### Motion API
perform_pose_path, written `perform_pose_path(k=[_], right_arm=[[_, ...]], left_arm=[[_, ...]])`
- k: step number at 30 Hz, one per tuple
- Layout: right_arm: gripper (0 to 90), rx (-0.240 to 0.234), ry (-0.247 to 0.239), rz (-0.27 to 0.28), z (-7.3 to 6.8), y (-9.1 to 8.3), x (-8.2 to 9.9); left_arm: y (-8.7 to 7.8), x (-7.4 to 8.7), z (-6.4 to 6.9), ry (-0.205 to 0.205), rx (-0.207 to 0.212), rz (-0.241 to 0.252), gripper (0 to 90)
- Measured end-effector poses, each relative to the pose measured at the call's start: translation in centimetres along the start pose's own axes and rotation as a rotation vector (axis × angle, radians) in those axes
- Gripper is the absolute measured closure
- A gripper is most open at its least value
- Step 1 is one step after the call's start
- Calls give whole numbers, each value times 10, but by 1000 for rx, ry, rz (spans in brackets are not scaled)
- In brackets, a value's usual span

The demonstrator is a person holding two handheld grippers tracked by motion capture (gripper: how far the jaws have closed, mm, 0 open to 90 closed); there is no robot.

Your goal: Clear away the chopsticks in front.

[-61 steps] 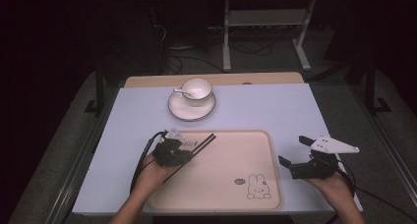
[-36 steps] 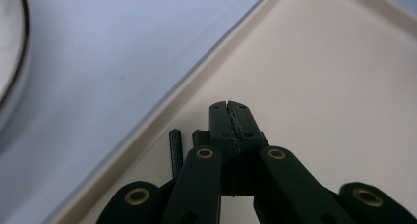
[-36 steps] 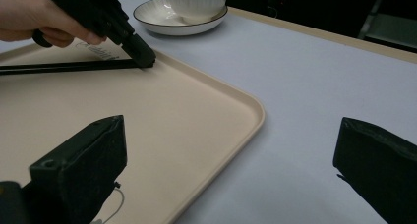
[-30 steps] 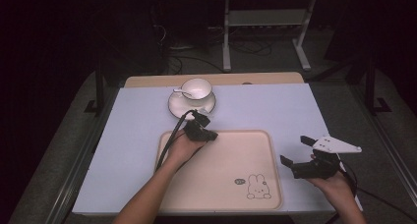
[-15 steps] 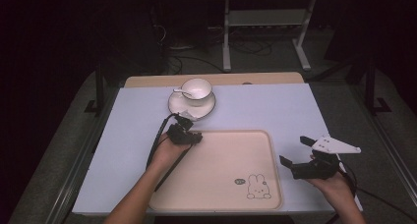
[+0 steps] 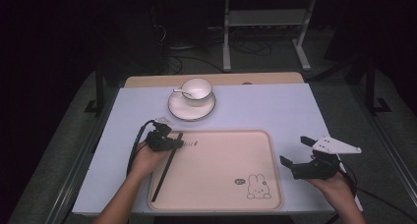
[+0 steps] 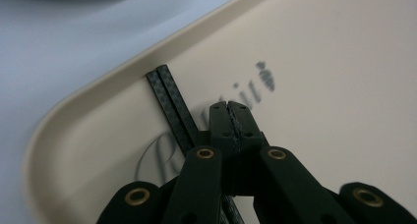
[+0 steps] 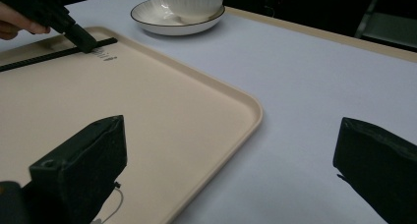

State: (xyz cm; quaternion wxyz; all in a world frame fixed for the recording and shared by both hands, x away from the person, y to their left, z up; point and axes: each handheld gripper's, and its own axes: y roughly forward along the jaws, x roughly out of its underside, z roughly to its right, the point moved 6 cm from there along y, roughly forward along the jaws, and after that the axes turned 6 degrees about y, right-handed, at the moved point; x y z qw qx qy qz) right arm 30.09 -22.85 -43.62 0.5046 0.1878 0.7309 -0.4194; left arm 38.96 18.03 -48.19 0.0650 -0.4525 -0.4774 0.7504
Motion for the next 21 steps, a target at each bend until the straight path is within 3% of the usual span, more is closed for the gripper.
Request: perform_pose_path(k=[8,12,18,21], right_arm=[[0,2,0,-4,0,0,0],[0,1,0,-5,0,1,0],[0,-2,-4,-7,0,1,1],[0,-3,-4,-9,0,1,1]], left_arm=[[-18,20,-15,-60,-27,19,898],[-20,22,-16,-66,-27,25,897],[-23,20,-12,-40,-29,32,850],[-33,16,-5,-7,-31,64,751]])
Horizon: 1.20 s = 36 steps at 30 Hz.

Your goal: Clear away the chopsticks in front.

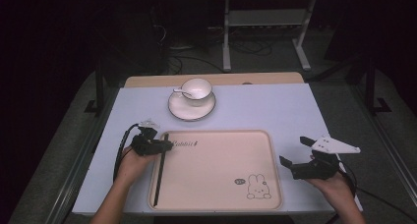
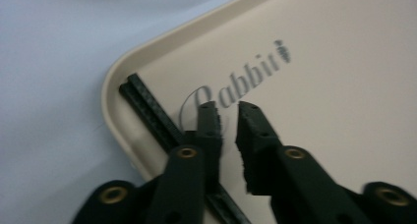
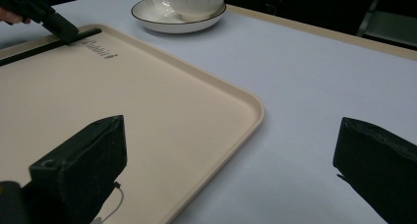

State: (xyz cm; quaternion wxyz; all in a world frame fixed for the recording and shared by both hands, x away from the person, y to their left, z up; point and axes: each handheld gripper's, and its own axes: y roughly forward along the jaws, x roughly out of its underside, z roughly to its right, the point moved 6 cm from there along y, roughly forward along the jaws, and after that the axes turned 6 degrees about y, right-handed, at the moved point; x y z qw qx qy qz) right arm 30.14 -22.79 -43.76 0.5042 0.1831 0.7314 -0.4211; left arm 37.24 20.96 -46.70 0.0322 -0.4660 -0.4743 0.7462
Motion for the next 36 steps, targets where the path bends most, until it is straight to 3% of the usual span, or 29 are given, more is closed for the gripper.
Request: perform_pose_path(k=[4,8,11,18,22,25,36], right_arm=[[0,-3,-2,-1,-1,0,0],[0,-4,-1,0,-1,0,0],[0,-8,0,2,-1,-1,0],[0,-28,9,19,-3,-3,-2],[0,-33,10,24,-4,-4,-3],[0,-35,6,20,-4,-3,-2],[0,-38,3,16,-5,-2,-2]], left_arm=[[-16,-2,10,70,4,46,565],[-34,1,16,89,-12,119,401],[-45,6,19,118,-47,135,324],[-67,23,18,100,-90,206,179],[-75,36,18,98,-109,256,159],[-75,45,18,94,-111,252,156],[-74,44,15,81,-110,257,156]])
